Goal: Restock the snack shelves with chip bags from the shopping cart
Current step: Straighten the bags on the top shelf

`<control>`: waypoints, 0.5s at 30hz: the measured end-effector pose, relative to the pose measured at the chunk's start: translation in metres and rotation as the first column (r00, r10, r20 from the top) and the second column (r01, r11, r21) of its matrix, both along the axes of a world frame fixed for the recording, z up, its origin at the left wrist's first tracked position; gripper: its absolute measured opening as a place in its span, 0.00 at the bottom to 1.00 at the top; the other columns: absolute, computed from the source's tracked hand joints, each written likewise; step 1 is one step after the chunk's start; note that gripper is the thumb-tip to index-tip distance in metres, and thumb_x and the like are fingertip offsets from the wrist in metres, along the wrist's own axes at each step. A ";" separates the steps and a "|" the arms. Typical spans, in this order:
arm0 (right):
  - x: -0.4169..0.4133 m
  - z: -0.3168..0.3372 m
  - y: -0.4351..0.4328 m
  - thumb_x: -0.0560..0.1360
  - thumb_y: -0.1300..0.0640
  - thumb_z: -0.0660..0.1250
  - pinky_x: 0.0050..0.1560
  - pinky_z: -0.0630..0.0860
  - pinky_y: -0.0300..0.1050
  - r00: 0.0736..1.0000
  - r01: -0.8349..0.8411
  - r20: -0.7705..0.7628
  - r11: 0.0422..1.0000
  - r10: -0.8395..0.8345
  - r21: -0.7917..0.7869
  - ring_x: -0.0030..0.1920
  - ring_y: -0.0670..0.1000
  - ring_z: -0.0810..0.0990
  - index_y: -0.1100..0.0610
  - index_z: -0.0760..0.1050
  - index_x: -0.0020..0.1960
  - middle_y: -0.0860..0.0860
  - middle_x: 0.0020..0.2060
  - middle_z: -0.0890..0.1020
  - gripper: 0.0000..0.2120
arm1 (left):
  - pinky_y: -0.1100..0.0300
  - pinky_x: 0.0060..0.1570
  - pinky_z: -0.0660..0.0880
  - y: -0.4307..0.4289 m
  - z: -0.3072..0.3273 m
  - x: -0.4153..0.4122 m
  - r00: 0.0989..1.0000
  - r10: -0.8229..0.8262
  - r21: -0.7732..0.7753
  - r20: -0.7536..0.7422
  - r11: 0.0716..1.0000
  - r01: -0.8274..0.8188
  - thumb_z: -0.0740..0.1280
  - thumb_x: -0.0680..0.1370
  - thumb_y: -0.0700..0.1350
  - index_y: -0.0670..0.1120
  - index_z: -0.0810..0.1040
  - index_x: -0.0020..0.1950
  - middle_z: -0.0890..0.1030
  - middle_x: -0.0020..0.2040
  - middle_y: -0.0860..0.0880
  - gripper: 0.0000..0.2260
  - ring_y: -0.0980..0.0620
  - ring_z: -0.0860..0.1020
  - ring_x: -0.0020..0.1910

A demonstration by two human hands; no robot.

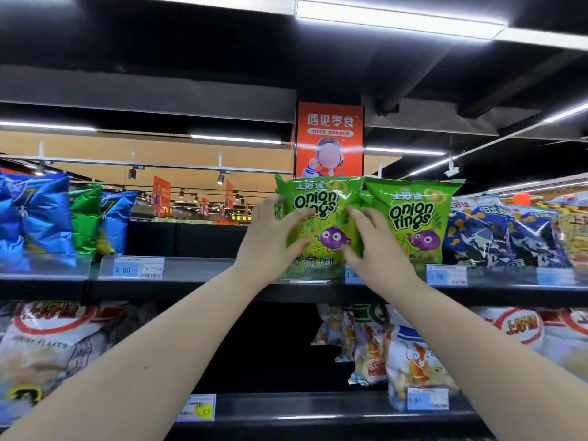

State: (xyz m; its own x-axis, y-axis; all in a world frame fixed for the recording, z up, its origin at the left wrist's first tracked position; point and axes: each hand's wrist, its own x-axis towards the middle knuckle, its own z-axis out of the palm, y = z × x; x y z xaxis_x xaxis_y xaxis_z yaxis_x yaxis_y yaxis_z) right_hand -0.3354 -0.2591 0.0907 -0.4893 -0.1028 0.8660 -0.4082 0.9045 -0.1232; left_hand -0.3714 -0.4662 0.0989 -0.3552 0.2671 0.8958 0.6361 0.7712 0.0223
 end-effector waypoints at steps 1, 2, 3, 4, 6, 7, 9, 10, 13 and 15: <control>-0.003 -0.001 -0.002 0.77 0.54 0.67 0.70 0.66 0.51 0.997 0.021 -0.069 0.997 -0.016 0.071 0.74 0.54 0.61 0.50 0.55 0.78 0.52 0.76 0.58 0.33 | 0.43 0.71 0.60 0.003 -0.001 -0.001 0.993 0.047 -0.034 -0.105 0.998 -0.051 0.67 0.77 0.55 0.59 0.69 0.72 0.59 0.75 0.44 0.23 0.43 0.56 0.75; -0.006 -0.002 -0.004 0.77 0.54 0.67 0.73 0.62 0.53 0.993 0.050 -0.117 0.988 -0.033 0.148 0.76 0.55 0.57 0.51 0.55 0.78 0.53 0.77 0.56 0.34 | 0.42 0.71 0.59 0.007 -0.003 -0.005 0.982 0.074 -0.079 -0.171 0.993 -0.089 0.67 0.77 0.56 0.58 0.67 0.74 0.58 0.77 0.43 0.25 0.42 0.55 0.76; -0.010 -0.002 -0.006 0.77 0.53 0.67 0.74 0.59 0.53 0.989 0.079 -0.143 0.975 -0.050 0.209 0.77 0.56 0.54 0.51 0.54 0.79 0.53 0.78 0.54 0.35 | 0.41 0.72 0.58 0.011 -0.005 -0.008 0.977 0.094 -0.125 -0.193 0.985 -0.119 0.66 0.78 0.56 0.57 0.64 0.76 0.56 0.79 0.43 0.27 0.41 0.54 0.77; -0.014 -0.002 -0.008 0.77 0.53 0.67 0.74 0.56 0.53 0.987 0.103 -0.148 0.964 -0.068 0.244 0.78 0.57 0.52 0.51 0.53 0.79 0.53 0.78 0.52 0.36 | 0.42 0.73 0.57 0.014 -0.007 -0.013 0.976 0.115 -0.155 -0.184 0.977 -0.144 0.64 0.79 0.56 0.57 0.60 0.78 0.53 0.80 0.43 0.28 0.41 0.52 0.78; -0.021 -0.002 -0.010 0.77 0.52 0.67 0.74 0.55 0.53 0.988 0.121 -0.127 0.961 -0.091 0.249 0.78 0.57 0.50 0.51 0.51 0.79 0.53 0.79 0.49 0.37 | 0.43 0.73 0.57 0.018 -0.008 -0.019 0.975 0.142 -0.178 -0.173 0.969 -0.173 0.62 0.80 0.55 0.57 0.55 0.79 0.51 0.80 0.44 0.29 0.41 0.51 0.79; -0.023 -0.004 -0.010 0.77 0.52 0.67 0.74 0.55 0.54 0.990 0.112 -0.111 0.967 -0.088 0.231 0.78 0.57 0.49 0.51 0.51 0.79 0.53 0.79 0.49 0.36 | 0.43 0.73 0.58 0.019 -0.009 -0.021 0.972 0.141 -0.190 -0.187 0.966 -0.177 0.62 0.80 0.55 0.57 0.55 0.79 0.51 0.80 0.44 0.29 0.41 0.52 0.78; -0.024 -0.008 -0.007 0.77 0.52 0.67 0.74 0.56 0.55 0.994 0.087 -0.078 0.979 -0.074 0.186 0.78 0.57 0.50 0.52 0.54 0.79 0.54 0.79 0.51 0.35 | 0.44 0.73 0.58 0.018 -0.009 -0.025 0.970 0.121 -0.232 -0.211 0.958 -0.170 0.62 0.81 0.55 0.57 0.56 0.79 0.54 0.80 0.45 0.28 0.42 0.55 0.78; -0.024 -0.011 -0.005 0.77 0.52 0.67 0.74 0.57 0.56 0.994 0.090 -0.075 0.980 -0.078 0.176 0.78 0.57 0.51 0.53 0.54 0.79 0.54 0.78 0.51 0.35 | 0.45 0.73 0.57 0.018 -0.010 -0.025 0.972 0.103 -0.253 -0.211 0.955 -0.156 0.62 0.81 0.55 0.57 0.56 0.79 0.55 0.80 0.45 0.28 0.42 0.56 0.78; -0.022 -0.017 -0.004 0.78 0.54 0.67 0.73 0.58 0.56 0.991 0.119 -0.077 0.973 -0.106 0.199 0.78 0.58 0.49 0.54 0.53 0.79 0.55 0.79 0.50 0.35 | 0.45 0.74 0.54 0.018 -0.010 -0.025 0.975 0.088 -0.277 -0.202 0.950 -0.144 0.61 0.81 0.55 0.58 0.55 0.79 0.55 0.80 0.46 0.28 0.43 0.56 0.78; -0.018 -0.015 -0.004 0.77 0.56 0.67 0.73 0.57 0.55 0.988 0.143 -0.092 0.964 -0.125 0.225 0.77 0.60 0.51 0.56 0.54 0.78 0.58 0.78 0.52 0.34 | 0.42 0.76 0.53 0.020 -0.009 -0.021 0.969 0.122 -0.269 -0.216 0.946 -0.179 0.62 0.80 0.55 0.58 0.55 0.79 0.55 0.80 0.46 0.28 0.43 0.55 0.78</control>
State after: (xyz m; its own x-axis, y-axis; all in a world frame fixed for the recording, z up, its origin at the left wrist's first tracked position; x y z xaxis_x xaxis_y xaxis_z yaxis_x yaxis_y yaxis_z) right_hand -0.3531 -0.2634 0.0756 -0.4455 -0.2424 0.8619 -0.2816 0.9517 0.1221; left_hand -0.3922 -0.4460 0.0897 -0.2384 0.4773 0.8458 0.4820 0.8142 -0.3237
